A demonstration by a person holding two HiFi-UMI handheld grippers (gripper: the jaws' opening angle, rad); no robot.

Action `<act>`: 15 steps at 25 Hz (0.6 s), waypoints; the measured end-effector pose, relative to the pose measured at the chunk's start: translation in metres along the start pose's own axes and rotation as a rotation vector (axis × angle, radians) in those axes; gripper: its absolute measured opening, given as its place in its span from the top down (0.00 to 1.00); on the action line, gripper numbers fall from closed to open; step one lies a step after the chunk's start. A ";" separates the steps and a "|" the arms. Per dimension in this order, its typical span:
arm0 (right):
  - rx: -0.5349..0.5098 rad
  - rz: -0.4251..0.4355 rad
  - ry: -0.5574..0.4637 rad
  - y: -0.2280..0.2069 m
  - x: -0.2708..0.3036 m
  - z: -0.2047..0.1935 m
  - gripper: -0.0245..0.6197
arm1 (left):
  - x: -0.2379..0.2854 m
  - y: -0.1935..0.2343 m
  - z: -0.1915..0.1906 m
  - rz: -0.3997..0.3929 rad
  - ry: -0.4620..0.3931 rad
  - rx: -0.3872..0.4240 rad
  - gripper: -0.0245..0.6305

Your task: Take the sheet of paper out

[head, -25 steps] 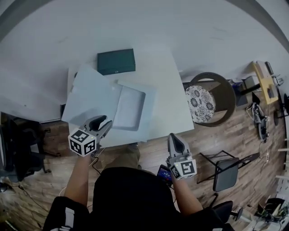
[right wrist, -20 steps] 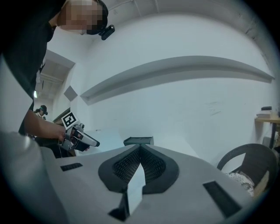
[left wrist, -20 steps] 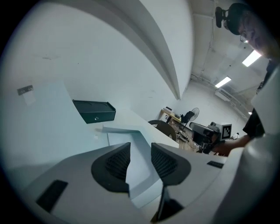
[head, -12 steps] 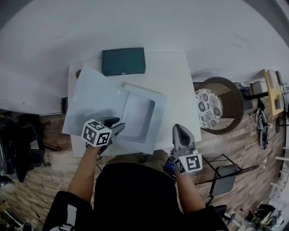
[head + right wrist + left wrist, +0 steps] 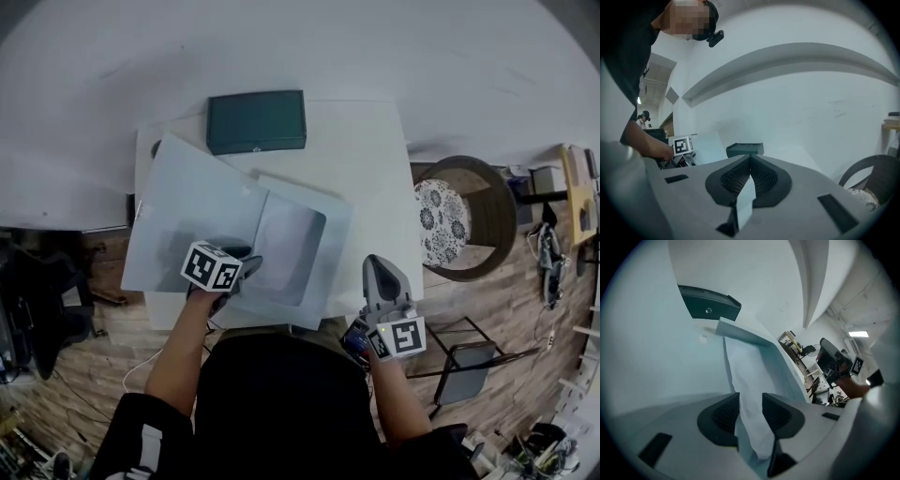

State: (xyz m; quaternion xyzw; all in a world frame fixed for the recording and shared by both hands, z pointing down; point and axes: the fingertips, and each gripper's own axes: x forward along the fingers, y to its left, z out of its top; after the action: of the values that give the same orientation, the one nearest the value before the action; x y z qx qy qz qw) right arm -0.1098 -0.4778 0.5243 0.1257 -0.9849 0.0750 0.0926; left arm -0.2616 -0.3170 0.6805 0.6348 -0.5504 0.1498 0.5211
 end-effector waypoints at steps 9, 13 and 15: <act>0.013 0.058 0.025 -0.009 0.025 -0.005 0.95 | 0.016 0.005 -0.012 -0.024 0.076 -0.065 0.76; 0.012 0.078 0.034 -0.012 0.032 -0.005 0.95 | 0.018 0.008 -0.013 -0.033 0.082 -0.095 0.76; 0.013 0.082 0.039 -0.013 0.035 -0.006 0.95 | 0.018 0.010 -0.013 -0.033 0.084 -0.104 0.79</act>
State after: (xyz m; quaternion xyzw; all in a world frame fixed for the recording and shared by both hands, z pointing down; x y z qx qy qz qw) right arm -0.1384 -0.4975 0.5389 0.0841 -0.9867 0.0874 0.1080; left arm -0.2590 -0.3149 0.7047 0.6089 -0.5248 0.1389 0.5784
